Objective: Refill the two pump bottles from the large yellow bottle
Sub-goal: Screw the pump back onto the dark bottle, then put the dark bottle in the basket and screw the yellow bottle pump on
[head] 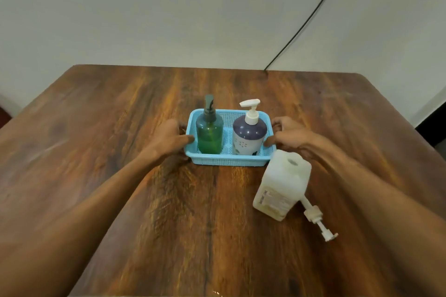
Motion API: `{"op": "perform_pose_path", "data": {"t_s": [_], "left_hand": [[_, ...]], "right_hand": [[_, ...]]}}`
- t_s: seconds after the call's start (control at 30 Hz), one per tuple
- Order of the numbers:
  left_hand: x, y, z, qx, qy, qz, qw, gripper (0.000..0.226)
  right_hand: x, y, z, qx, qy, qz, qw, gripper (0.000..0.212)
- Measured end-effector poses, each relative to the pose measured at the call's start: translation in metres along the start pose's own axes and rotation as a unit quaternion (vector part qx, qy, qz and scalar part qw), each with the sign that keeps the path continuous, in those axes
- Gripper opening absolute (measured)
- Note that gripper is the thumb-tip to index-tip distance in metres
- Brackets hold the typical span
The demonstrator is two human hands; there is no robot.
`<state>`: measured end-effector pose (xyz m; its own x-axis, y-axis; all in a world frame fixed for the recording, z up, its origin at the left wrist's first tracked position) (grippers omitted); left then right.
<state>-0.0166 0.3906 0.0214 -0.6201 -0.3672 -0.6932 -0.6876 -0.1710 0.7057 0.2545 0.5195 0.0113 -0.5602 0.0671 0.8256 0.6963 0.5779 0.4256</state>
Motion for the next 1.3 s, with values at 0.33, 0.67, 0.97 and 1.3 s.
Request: {"op": "perform_pose_path", "data": {"t_s": [0.33,0.67,0.97,1.3], "left_hand": [[-0.033,0.024,0.054,-0.039,0.001,0.056,0.998,0.015],[-0.037,0.04,0.136,-0.043,0.011,0.047,0.998,0.015],[-0.027,0.038,0.169,-0.048,0.022,0.031,0.998,0.017],[-0.035,0.043,0.089,-0.14,-0.015,-0.035,0.989,0.044]], "right_hand": [[0.04,0.024,0.055,-0.057,0.017,-0.002,0.998,0.031],[0.068,0.033,0.133,-0.071,0.018,-0.053,0.996,0.029],[0.073,0.04,0.169,-0.086,0.013,-0.049,0.995,0.018],[0.069,0.054,0.111,-0.128,0.057,-0.015,0.99,0.047]]}}
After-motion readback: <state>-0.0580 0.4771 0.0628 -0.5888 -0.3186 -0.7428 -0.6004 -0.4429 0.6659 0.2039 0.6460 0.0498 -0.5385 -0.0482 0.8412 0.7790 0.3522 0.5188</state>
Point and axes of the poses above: each hand's wrist, its own z-axis towards the middle knuckle, its own y-axis out of the back of the hand, x = y × z, the point moved 10 cm from there along z, towards the middle knuckle, and after that the axes turned 5 degrees about z, right-handed, at the moved point
